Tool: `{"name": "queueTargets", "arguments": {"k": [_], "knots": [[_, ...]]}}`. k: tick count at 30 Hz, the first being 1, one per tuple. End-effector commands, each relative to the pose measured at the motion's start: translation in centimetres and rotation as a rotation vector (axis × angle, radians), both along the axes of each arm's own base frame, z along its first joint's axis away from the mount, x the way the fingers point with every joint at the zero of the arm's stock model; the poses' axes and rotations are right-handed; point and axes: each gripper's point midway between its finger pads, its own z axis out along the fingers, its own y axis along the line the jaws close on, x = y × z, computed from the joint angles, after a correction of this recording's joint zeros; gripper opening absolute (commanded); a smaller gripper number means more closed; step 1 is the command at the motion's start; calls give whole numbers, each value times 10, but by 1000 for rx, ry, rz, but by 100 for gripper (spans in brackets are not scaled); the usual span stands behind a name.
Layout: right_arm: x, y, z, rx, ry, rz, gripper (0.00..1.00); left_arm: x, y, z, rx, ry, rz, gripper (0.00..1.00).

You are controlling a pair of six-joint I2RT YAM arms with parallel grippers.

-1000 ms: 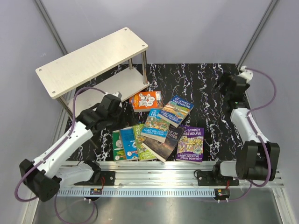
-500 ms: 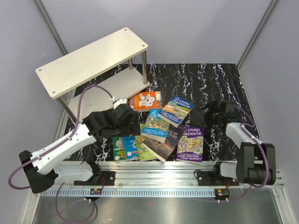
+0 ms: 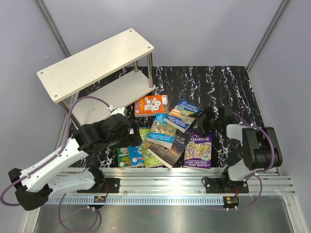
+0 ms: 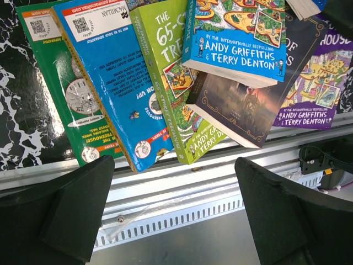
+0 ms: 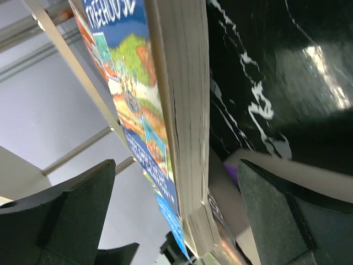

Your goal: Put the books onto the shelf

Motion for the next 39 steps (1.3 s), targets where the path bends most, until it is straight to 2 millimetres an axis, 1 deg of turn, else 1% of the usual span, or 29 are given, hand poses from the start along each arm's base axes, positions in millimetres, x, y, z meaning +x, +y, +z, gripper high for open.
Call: {"name": "queueTargets", "arguments": {"k": [1,4,6,7,9,10,11,12,14,15,17,18,19,20,21,22,23,25,26,27,28,29,31,32,34,35,36,38,39], "knots": [[8,6,-13,10,-11,8,100,-5,8,6,-21,-11,26,99],[9,9,-27,14,4,17,100,-8,17,6,-21,-14,46,99],[11,13,-31,14,-4,31,99,-11,22,5,-15,-8,56,99],[11,14,-37,14,8,35,98,-12,23,5,-15,-10,58,99],[14,19,-39,24,-10,44,95,-14,27,5,-11,-7,66,99],[14,20,-45,26,0,45,93,-15,28,6,-13,-11,71,99],[15,21,-46,34,0,42,91,-15,30,7,-15,-13,77,99],[18,23,-44,44,-22,44,83,-15,31,7,-18,-15,86,99],[19,27,-49,60,-16,51,72,-15,33,8,-19,-19,95,99],[21,29,-46,77,-39,61,53,-15,32,9,-22,-19,96,99],[23,31,-44,90,-49,80,28,-14,29,9,-23,-15,91,99],[22,34,-41,100,-51,102,17,-13,27,10,-22,-19,79,99],[23,34,-34,92,-77,119,3,-12,26,11,-22,-23,70,99],[28,35,-25,85,-102,132,0,-10,24,13,-19,-30,62,99],[22,34,-26,71,-55,142,0,-7,23,21,-25,-53,57,99],[23,34,-10,33,-114,177,0,-5,23,25,-27,-66,58,99],[23,31,7,-4,-101,187,0,0,20,36,-50,-98,58,99],[22,26,23,-91,-144,244,0,4,16,46,-84,-126,58,99],[31,23,42,-128,-178,250,0,9,5,52,-126,-160,30,99],[20,21,53,-148,-150,270,0,6,-3,57,-183,-165,-6,99],[26,20,72,-176,-208,293,0,6,-11,60,-230,-176,-38,99],[17,20,77,-174,-177,309,0,11,-24,63,-289,-216,-80,99],[15,22,110,-183,-252,345,0,11,-29,72,-350,-245,-100,99],[3,24,116,-169,-228,377,0,13,-30,80,-373,-274,-105,99],[-7,25,143,-173,-289,412,0,19,-27,90,-368,-323,-96,99],[-19,28,150,-146,-284,444,0,24,-22,99,-365,-356,-64,99],[-29,32,166,-127,-330,468,0,30,-19,101,-352,-377,-31,99],[-47,44,194,-40,-396,533,0,37,-27,123,-373,-443,-75,99],[-58,48,209,-21,-439,554,0,33,-36,129,-384,-441,-133,99]]}}
